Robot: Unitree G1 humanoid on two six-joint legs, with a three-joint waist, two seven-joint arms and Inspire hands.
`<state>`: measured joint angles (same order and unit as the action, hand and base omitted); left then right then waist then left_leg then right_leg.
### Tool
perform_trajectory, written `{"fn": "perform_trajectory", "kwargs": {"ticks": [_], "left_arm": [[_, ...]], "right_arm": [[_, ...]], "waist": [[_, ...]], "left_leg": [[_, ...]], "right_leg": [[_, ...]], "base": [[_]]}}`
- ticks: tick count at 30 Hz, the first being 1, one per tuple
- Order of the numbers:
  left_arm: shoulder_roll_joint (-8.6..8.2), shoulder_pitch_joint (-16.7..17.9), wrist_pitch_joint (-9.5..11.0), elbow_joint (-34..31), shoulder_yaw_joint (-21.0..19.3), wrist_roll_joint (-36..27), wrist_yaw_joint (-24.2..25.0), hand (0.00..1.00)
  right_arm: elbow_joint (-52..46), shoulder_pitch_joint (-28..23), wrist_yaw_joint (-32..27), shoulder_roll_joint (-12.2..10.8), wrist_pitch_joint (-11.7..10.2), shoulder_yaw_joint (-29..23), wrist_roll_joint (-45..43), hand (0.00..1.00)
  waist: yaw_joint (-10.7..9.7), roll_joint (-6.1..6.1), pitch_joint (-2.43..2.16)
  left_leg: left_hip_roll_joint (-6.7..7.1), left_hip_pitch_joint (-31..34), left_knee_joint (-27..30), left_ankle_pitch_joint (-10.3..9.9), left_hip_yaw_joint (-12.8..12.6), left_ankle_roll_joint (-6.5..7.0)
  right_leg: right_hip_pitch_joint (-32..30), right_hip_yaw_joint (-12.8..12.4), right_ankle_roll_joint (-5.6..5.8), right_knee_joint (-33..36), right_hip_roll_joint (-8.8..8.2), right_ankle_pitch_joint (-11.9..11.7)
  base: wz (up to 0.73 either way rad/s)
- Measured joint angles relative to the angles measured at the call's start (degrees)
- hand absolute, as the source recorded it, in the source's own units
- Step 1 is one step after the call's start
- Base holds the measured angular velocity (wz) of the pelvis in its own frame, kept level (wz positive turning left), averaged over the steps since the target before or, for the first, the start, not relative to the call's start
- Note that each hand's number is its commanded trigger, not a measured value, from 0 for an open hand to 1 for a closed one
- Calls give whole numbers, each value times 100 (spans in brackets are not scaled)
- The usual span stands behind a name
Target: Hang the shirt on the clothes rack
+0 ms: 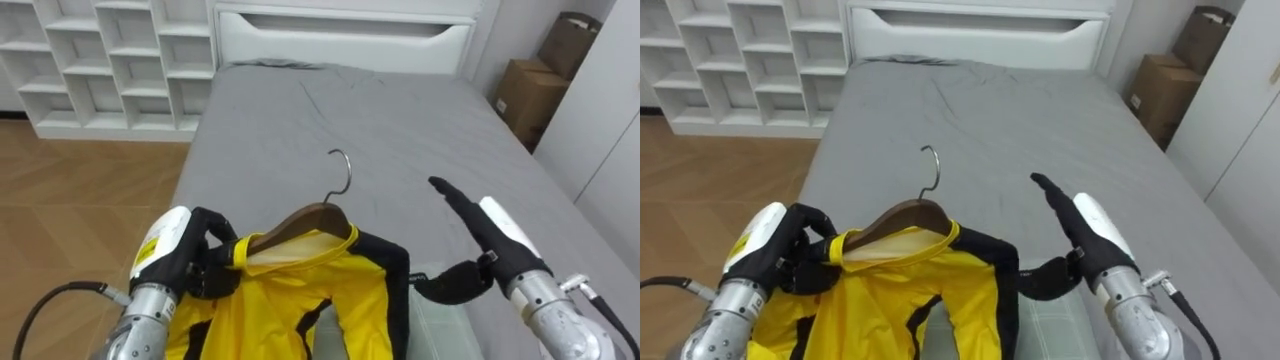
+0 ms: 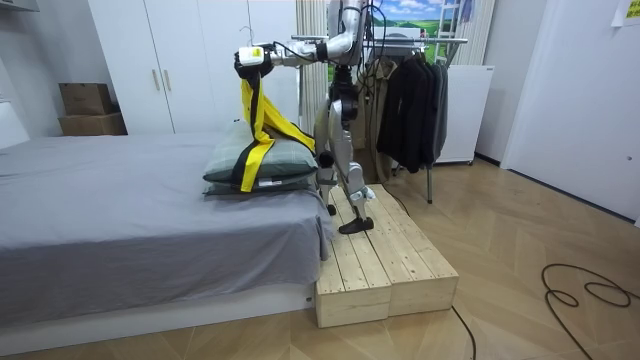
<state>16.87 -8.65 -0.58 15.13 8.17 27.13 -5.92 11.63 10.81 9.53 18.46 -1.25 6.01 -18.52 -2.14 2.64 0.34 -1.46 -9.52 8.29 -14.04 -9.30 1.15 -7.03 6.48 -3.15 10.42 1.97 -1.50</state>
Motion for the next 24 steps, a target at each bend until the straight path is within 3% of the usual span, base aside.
{"fn": "perform_trajectory", "kwargs": {"ticks": [4,8,11,13,20,24], "left_arm": [[-60,-35,49,3,2,-9,9,100],[-95,-39,86,3,57,-10,9,100],[-101,-82,99,3,160,-11,10,100],[-138,-108,107,3,187,-6,24,100],[-242,-170,120,3,280,77,39,100],[-253,-183,120,2,338,117,43,100]], "right_arm": [[266,437,166,-23,0,226,29,0],[346,561,195,-56,-5,303,30,0],[382,632,195,-110,-33,379,26,0],[544,701,232,-244,-123,416,33,0],[674,729,378,-363,-124,649,45,0],[994,909,350,-567,-128,655,45,0]], "waist": [[23,12,8],[89,9,16],[82,2,52],[100,5,62],[128,-17,81],[129,-17,81]], "left_leg": [[1,-3,-5,0,5,0],[-5,7,-12,0,63,0],[2,48,-14,0,149,0],[-3,80,-17,0,175,0],[-15,93,-39,0,235,0],[-12,96,-15,2,216,3]], "right_leg": [[4,10,-1,1,-1,0],[19,86,-2,-11,-12,1],[21,154,-1,-31,-48,1],[22,174,-2,-67,-47,-2],[22,319,-3,-73,-81,2],[26,313,4,-75,-84,5]], "base": [[0],[7],[18],[7],[5],[-2]]}}
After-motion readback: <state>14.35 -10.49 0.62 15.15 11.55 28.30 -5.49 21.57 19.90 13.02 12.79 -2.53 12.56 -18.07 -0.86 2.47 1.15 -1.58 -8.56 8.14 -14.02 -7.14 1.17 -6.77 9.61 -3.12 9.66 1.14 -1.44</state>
